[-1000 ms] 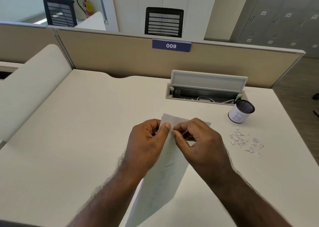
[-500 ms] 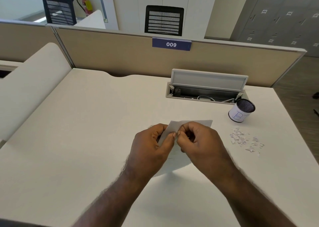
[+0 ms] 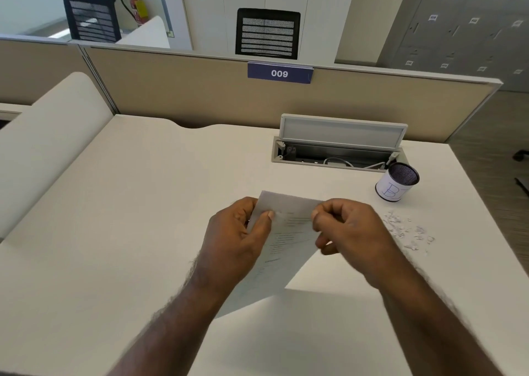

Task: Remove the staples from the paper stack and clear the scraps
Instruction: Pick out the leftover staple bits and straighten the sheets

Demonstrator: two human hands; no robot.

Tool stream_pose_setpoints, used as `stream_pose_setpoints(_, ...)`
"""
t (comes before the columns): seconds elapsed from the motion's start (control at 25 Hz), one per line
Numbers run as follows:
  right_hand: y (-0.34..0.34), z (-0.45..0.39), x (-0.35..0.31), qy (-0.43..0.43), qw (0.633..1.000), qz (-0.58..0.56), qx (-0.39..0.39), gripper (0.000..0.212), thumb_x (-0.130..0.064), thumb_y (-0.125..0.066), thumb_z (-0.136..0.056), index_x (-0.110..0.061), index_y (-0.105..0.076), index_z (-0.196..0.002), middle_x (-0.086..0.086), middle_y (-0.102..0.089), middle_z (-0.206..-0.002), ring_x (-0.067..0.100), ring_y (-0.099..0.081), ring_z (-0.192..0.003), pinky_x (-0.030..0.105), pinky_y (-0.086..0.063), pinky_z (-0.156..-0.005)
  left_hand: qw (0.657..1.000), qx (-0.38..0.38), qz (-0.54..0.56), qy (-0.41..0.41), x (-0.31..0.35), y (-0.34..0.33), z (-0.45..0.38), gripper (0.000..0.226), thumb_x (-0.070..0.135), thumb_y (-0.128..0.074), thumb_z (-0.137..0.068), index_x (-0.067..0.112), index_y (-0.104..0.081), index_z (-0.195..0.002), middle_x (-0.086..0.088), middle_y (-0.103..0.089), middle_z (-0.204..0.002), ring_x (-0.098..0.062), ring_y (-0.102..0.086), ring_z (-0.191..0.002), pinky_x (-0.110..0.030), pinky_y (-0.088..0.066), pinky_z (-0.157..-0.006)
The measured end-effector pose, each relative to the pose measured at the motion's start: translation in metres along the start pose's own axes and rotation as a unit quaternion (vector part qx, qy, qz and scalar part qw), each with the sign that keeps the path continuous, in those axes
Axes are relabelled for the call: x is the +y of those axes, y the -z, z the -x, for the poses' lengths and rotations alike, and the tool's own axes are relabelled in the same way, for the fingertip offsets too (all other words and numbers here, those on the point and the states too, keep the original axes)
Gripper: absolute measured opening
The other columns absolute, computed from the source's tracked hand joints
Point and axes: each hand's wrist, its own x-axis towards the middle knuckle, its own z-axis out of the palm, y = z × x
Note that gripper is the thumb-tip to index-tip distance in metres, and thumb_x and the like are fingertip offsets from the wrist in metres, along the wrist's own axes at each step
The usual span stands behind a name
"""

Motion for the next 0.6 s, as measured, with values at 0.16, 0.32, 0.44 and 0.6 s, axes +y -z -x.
stream_pose_setpoints(0.16,0.047,-0.044,0.076,-0.092,0.985,-0.028,0.146,0.013,-0.009,-0.058,-0.088,-0.009,-0.065,-0.077,0.003,-0.062,-0.073,0.016,-0.056,-0.052,0.028,-0.049,-0.053,0.998,0.031,0.04,0.031,-0.007,0.008,-0.005,0.013,0.024,-0.062,-0.092,0.022,-0.072,-0.084,0.005,-0.076,-0.08,-0.02,-0.07,-0.072,-0.041,-0.056,-0.062)
stream_pose_setpoints(0.32,0.101,-0.079,0.183,-0.191,0.951,0.072,0.232,0.021,-0.021,-0.055,-0.076,-0.006,-0.064,-0.065,0.004,-0.065,-0.06,0.024,-0.066,-0.053,0.042,-0.057,-0.06,0.994,0.034,0.082,0.058,-0.013,0.015,-0.005,0.014,0.028,-0.064,-0.091,0.021,-0.073,-0.083,-0.002,-0.077,-0.08,-0.028,-0.07,-0.069,-0.046,-0.056,-0.061)
stream_pose_setpoints(0.44,0.134,-0.103,0.247,-0.262,0.925,0.163,0.221,0.029,-0.028,-0.045,-0.066,-0.006,-0.063,-0.059,0.003,-0.068,-0.054,0.033,-0.07,-0.065,0.045,-0.06,-0.069,0.992,0.037,0.105,0.066,-0.015,0.019,-0.004,0.013,0.026,-0.065,-0.092,0.022,-0.073,-0.083,-0.004,-0.077,-0.081,-0.02,-0.068,-0.066,-0.039,-0.052,-0.061)
stream_pose_setpoints(0.6,0.142,-0.114,0.252,-0.278,0.919,0.153,0.234,0.025,-0.024,-0.048,-0.072,-0.008,-0.067,-0.066,0.005,-0.072,-0.064,0.034,-0.071,-0.077,0.045,-0.058,-0.076,0.989,0.037,0.123,0.068,-0.016,0.021,-0.002,0.012,0.028,-0.065,-0.09,0.023,-0.074,-0.083,-0.005,-0.077,-0.084,-0.016,-0.068,-0.067,-0.036,-0.051,-0.062)
